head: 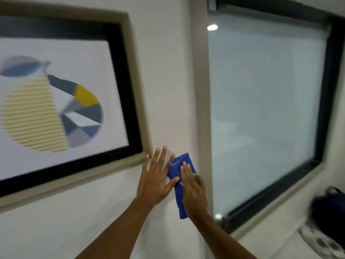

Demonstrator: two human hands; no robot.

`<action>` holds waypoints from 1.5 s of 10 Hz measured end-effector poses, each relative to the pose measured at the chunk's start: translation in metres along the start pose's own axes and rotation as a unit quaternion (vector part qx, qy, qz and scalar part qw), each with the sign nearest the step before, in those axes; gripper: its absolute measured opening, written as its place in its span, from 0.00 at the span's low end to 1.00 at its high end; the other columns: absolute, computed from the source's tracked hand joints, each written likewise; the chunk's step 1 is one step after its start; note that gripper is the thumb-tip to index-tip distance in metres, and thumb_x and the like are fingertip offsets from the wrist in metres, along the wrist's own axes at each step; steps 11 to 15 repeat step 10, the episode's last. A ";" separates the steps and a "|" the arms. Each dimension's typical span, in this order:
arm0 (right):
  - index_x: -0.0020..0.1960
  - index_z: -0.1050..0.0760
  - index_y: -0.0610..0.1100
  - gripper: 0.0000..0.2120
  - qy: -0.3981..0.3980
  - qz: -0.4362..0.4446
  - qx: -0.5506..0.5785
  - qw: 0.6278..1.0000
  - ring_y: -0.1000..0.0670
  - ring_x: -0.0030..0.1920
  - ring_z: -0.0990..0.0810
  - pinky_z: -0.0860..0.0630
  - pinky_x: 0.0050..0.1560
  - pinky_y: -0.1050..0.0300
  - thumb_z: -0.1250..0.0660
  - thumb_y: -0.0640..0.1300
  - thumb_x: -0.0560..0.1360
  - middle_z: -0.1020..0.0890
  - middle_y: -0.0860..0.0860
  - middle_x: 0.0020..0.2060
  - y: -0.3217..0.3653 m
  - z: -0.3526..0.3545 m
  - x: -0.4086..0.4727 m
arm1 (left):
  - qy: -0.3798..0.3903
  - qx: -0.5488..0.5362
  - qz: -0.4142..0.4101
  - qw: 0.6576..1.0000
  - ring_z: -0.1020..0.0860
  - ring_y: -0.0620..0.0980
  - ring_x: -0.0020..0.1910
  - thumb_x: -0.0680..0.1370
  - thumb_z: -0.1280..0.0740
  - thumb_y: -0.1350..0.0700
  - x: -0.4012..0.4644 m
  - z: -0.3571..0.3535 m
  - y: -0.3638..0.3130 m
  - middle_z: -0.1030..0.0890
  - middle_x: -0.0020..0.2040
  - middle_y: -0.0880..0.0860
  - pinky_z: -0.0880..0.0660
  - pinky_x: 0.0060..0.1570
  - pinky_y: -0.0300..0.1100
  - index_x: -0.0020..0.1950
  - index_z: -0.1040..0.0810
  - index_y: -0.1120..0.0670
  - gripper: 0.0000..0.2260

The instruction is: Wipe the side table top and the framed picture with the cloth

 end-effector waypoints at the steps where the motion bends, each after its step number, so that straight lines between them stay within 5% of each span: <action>1: 0.76 0.39 0.40 0.30 0.098 -0.046 -0.036 0.994 0.46 0.74 0.34 0.34 0.71 0.50 0.32 0.41 0.77 0.31 0.44 0.73 -0.073 0.029 -0.100 | 0.068 -0.062 -0.012 0.996 0.48 0.59 0.81 0.80 0.55 0.30 -0.030 -0.098 -0.074 0.47 0.83 0.56 0.54 0.77 0.60 0.83 0.55 0.48 0.36; 3: 0.77 0.41 0.44 0.45 0.282 -0.181 -0.107 0.936 0.48 0.74 0.35 0.34 0.69 0.52 0.21 0.33 0.66 0.32 0.47 0.74 -0.189 0.053 -0.320 | 0.221 -0.171 -0.028 0.960 0.45 0.60 0.80 0.80 0.52 0.31 -0.148 -0.286 -0.208 0.45 0.82 0.58 0.46 0.77 0.61 0.82 0.54 0.52 0.37; 4: 0.76 0.37 0.42 0.44 0.318 -0.218 -0.138 0.912 0.47 0.72 0.31 0.33 0.67 0.52 0.22 0.29 0.65 0.31 0.46 0.73 -0.233 0.054 -0.428 | 0.263 -0.189 -0.058 0.944 0.41 0.60 0.79 0.81 0.47 0.36 -0.215 -0.366 -0.267 0.40 0.81 0.59 0.39 0.75 0.62 0.82 0.47 0.51 0.34; 5: 0.72 0.30 0.39 0.25 0.391 -0.237 -0.179 0.871 0.44 0.69 0.26 0.32 0.67 0.52 0.33 0.37 0.76 0.33 0.45 0.72 -0.270 0.047 -0.584 | 0.353 -0.181 -0.125 0.909 0.34 0.58 0.77 0.82 0.45 0.41 -0.336 -0.465 -0.343 0.34 0.79 0.56 0.30 0.70 0.60 0.78 0.33 0.49 0.26; 6: 0.71 0.28 0.38 0.23 0.422 -0.277 -0.223 0.834 0.44 0.68 0.25 0.29 0.65 0.50 0.45 0.46 0.80 0.34 0.44 0.72 -0.283 0.043 -0.660 | 0.388 -0.166 -0.150 0.894 0.30 0.58 0.74 0.81 0.39 0.41 -0.409 -0.511 -0.373 0.28 0.76 0.53 0.28 0.68 0.58 0.73 0.26 0.49 0.23; 7: 0.77 0.37 0.39 0.26 0.447 -0.311 -0.231 0.806 0.46 0.76 0.38 0.39 0.71 0.51 0.50 0.50 0.82 0.38 0.45 0.76 -0.281 0.043 -0.728 | 0.396 -0.178 -0.162 0.886 0.29 0.61 0.74 0.81 0.43 0.43 -0.475 -0.538 -0.391 0.28 0.76 0.55 0.30 0.68 0.62 0.74 0.27 0.53 0.25; 8: 0.78 0.42 0.40 0.26 0.463 -0.332 -0.217 0.792 0.47 0.78 0.45 0.45 0.73 0.52 0.51 0.50 0.83 0.42 0.45 0.78 -0.287 0.040 -0.733 | 0.417 -0.193 -0.139 0.877 0.33 0.62 0.76 0.81 0.43 0.44 -0.475 -0.545 -0.388 0.32 0.78 0.55 0.35 0.70 0.64 0.76 0.30 0.53 0.25; 9: 0.80 0.49 0.42 0.27 0.533 -0.370 -0.175 0.741 0.49 0.79 0.54 0.46 0.74 0.52 0.53 0.53 0.85 0.51 0.48 0.80 -0.302 0.037 -0.685 | 0.472 -0.121 -0.173 0.856 0.41 0.61 0.80 0.82 0.40 0.42 -0.428 -0.530 -0.377 0.37 0.81 0.55 0.44 0.75 0.65 0.79 0.35 0.51 0.27; 10: 0.80 0.49 0.44 0.27 0.575 -0.376 -0.143 0.713 0.50 0.79 0.53 0.43 0.72 0.51 0.55 0.54 0.85 0.51 0.49 0.80 -0.297 0.042 -0.649 | 0.496 -0.131 -0.164 0.843 0.52 0.59 0.82 0.84 0.47 0.40 -0.403 -0.508 -0.373 0.45 0.83 0.56 0.54 0.77 0.62 0.82 0.46 0.51 0.29; 15: 0.80 0.49 0.44 0.27 0.575 -0.376 -0.143 0.713 0.50 0.79 0.53 0.43 0.72 0.51 0.55 0.54 0.85 0.51 0.49 0.80 -0.297 0.042 -0.649 | 0.496 -0.131 -0.164 0.843 0.52 0.59 0.82 0.84 0.47 0.40 -0.403 -0.508 -0.373 0.45 0.83 0.56 0.54 0.77 0.62 0.82 0.46 0.51 0.29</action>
Point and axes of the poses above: each hand's wrist, its own x-axis towards the middle knuckle, its own z-axis out of the back of the hand, y = z × x, the point moved 6 cm from there along x, towards the middle knuckle
